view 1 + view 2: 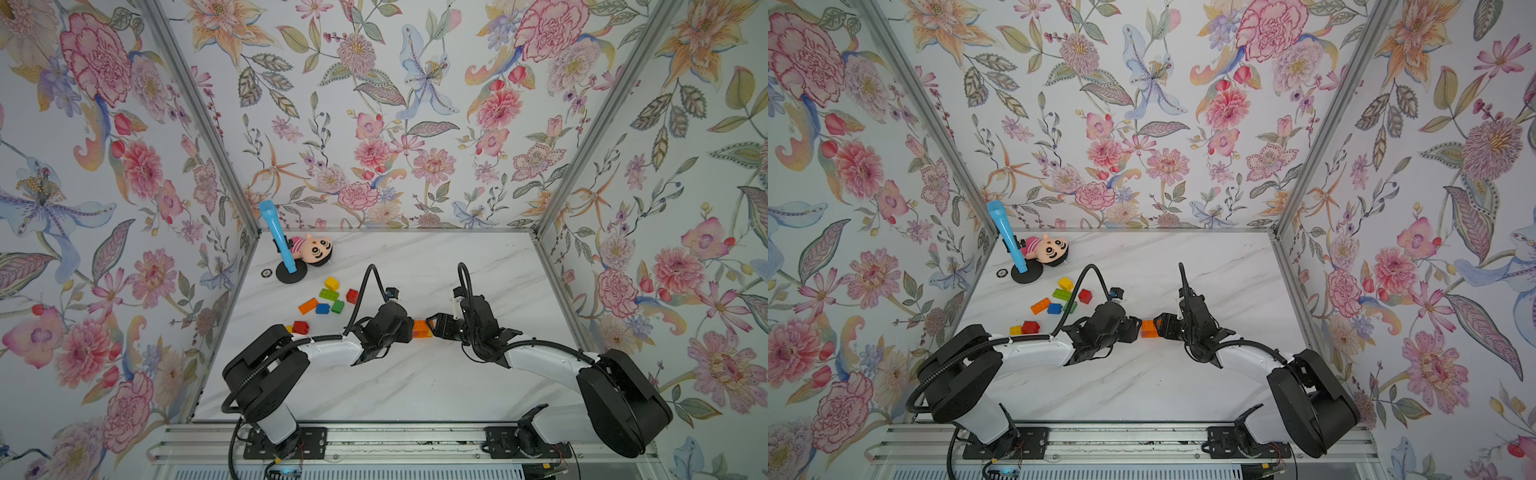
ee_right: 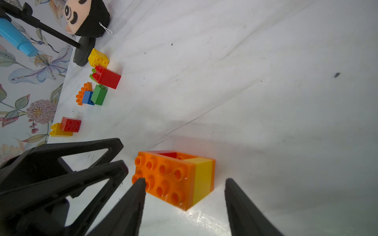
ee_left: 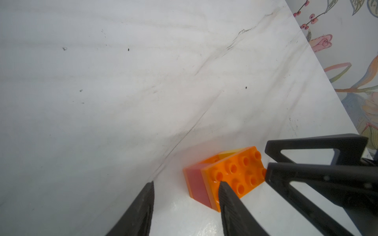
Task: Assemble the letter p with lego
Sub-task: Assemble the lego brick with the lego brick, then pick up the lego brick from the center of the board.
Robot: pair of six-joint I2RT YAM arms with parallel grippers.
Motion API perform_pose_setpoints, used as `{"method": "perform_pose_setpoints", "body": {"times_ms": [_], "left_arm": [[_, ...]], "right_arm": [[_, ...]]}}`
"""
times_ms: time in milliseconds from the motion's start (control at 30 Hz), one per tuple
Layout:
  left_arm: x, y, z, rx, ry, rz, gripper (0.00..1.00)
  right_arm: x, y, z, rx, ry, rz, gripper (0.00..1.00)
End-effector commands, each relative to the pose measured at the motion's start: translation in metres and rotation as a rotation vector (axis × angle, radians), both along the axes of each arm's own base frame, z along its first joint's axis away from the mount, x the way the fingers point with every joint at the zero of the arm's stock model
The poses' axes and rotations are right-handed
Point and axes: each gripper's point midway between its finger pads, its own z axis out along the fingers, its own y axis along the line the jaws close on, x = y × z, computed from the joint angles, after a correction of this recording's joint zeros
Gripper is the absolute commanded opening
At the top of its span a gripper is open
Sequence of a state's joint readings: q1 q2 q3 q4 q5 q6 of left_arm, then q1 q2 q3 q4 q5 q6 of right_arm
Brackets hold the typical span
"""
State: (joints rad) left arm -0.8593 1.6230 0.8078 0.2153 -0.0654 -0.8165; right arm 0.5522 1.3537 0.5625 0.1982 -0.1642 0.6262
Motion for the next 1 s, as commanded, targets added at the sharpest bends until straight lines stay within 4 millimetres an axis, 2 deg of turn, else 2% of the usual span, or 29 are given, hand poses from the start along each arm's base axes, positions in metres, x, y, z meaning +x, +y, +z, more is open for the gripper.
{"method": "perform_pose_setpoints", "body": {"times_ms": [0, 133, 233, 400, 667, 800, 967], "left_arm": [[0.021, 0.034, 0.039, 0.045, -0.095, 0.065, 0.59], [0.045, 0.095, 0.052, 0.183, -0.11, 0.179, 0.65], [0.062, 0.14, 0.046, 0.279, -0.07, 0.255, 0.66], [0.085, 0.181, 0.037, 0.387, -0.018, 0.316, 0.68], [0.119, 0.189, 0.003, 0.545, 0.059, 0.249, 0.78], [0.132, 0.191, -0.015, 0.585, 0.096, 0.227, 0.77], [0.138, 0.182, -0.031, 0.56, 0.133, 0.181, 0.72]], "right_arm": [[0.008, -0.017, 0.023, -0.017, -0.062, -0.02, 0.66], [0.012, -0.041, 0.039, -0.032, -0.123, -0.059, 0.69], [0.011, -0.05, 0.048, -0.037, -0.158, -0.065, 0.7], [0.008, -0.055, 0.054, -0.029, -0.185, -0.068, 0.71], [0.003, -0.061, 0.049, -0.031, -0.176, -0.077, 0.72], [0.001, -0.064, 0.051, -0.03, -0.177, -0.082, 0.74], [0.0, -0.074, 0.057, -0.042, -0.193, -0.115, 0.76]]}}
